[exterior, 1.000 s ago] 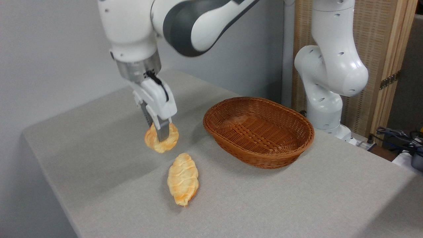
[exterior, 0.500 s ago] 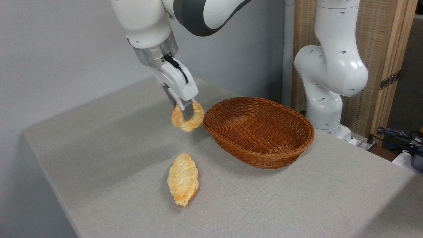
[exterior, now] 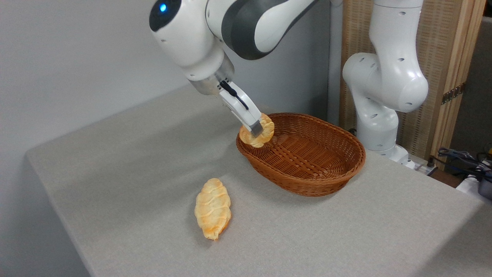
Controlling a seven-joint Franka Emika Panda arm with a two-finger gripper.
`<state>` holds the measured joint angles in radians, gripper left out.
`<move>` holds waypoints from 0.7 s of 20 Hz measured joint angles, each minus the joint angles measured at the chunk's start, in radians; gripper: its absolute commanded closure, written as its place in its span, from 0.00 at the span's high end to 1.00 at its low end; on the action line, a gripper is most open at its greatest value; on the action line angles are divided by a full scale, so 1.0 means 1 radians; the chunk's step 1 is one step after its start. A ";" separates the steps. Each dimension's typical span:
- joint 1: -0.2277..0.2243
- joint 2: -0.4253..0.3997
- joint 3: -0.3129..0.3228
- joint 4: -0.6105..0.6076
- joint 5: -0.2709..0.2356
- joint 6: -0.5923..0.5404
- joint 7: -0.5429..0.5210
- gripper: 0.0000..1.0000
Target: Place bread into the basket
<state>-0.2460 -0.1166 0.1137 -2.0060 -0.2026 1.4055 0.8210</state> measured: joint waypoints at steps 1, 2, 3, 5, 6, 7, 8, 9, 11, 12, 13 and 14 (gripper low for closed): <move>-0.004 -0.003 -0.002 -0.016 0.001 0.000 0.000 1.00; -0.010 -0.004 -0.003 -0.029 0.001 0.000 0.000 1.00; -0.016 -0.004 -0.003 -0.038 0.003 0.000 0.000 1.00; -0.024 -0.004 -0.004 -0.051 0.005 0.000 0.000 1.00; -0.030 -0.004 -0.004 -0.055 0.006 0.000 0.000 1.00; -0.036 -0.004 -0.004 -0.057 0.006 0.000 0.000 1.00; -0.043 -0.004 -0.004 -0.058 0.007 0.000 0.000 1.00; -0.046 -0.004 -0.004 -0.058 0.007 0.000 0.000 1.00; -0.048 -0.004 -0.004 -0.058 0.012 0.002 0.000 1.00; -0.048 -0.004 -0.004 -0.055 0.020 0.004 0.000 1.00; -0.048 -0.004 -0.004 -0.047 0.026 0.012 0.000 1.00; -0.048 -0.005 -0.004 -0.028 0.029 0.026 0.000 1.00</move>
<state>-0.2944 -0.1219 0.1097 -2.0343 -0.1733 1.4318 0.8214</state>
